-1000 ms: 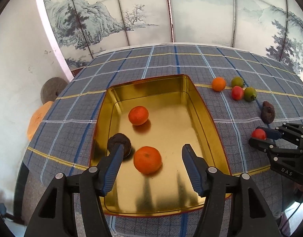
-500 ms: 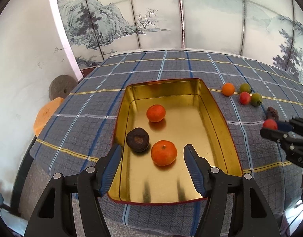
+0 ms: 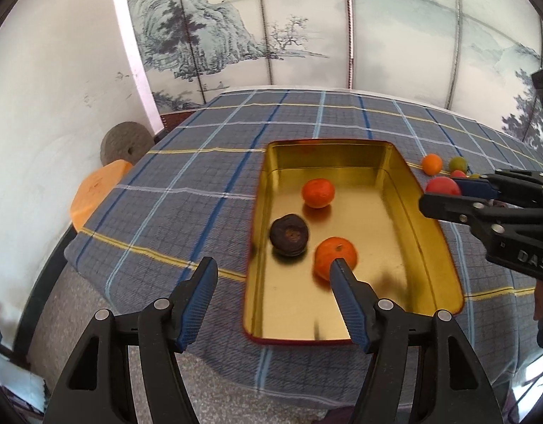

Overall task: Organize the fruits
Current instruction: 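Carry the red tomato into the gold tin and open the right tool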

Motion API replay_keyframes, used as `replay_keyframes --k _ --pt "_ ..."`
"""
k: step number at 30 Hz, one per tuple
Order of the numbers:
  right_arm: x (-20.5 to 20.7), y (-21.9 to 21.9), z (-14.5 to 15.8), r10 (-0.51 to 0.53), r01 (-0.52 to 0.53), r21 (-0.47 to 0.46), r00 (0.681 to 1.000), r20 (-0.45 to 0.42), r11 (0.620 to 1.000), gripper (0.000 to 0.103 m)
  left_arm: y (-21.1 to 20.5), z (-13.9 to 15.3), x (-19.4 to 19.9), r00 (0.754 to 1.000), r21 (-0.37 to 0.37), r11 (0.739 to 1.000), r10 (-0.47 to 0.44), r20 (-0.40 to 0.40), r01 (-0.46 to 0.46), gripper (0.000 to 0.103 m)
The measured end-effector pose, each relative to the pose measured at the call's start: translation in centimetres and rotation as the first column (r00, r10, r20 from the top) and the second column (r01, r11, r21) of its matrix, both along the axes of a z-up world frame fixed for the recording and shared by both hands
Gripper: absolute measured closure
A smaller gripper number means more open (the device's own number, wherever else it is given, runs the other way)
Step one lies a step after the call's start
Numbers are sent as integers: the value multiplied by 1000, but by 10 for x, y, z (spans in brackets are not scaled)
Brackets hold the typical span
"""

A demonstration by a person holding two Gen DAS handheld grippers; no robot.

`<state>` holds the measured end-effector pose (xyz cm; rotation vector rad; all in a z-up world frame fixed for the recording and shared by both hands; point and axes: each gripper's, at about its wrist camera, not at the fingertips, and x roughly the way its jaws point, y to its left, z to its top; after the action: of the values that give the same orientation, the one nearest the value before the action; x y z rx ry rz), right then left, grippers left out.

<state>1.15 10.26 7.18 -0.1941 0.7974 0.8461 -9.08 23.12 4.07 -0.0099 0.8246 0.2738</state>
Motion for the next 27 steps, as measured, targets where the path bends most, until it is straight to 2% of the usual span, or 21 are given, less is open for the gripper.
replay_keyframes --k 9,22,25,27 --pt "18 31 -14 2 -3 -31 999 -45 1000 75 18 -4 -12 1000 -8 1000 30 -4 -30 36" --pt "29 56 -25 -17 13 -88 999 -51 996 73 33 -10 -21 999 -14 999 47 -7 -47 36" --pt "31 59 -19 -16 14 -63 999 -44 998 65 34 -10 -22 999 -15 999 48 -8 -48 36" --pt "31 59 -14 -21 20 -48 999 -32 999 57 34 -10 -21 999 -14 999 47 -11 -47 36"
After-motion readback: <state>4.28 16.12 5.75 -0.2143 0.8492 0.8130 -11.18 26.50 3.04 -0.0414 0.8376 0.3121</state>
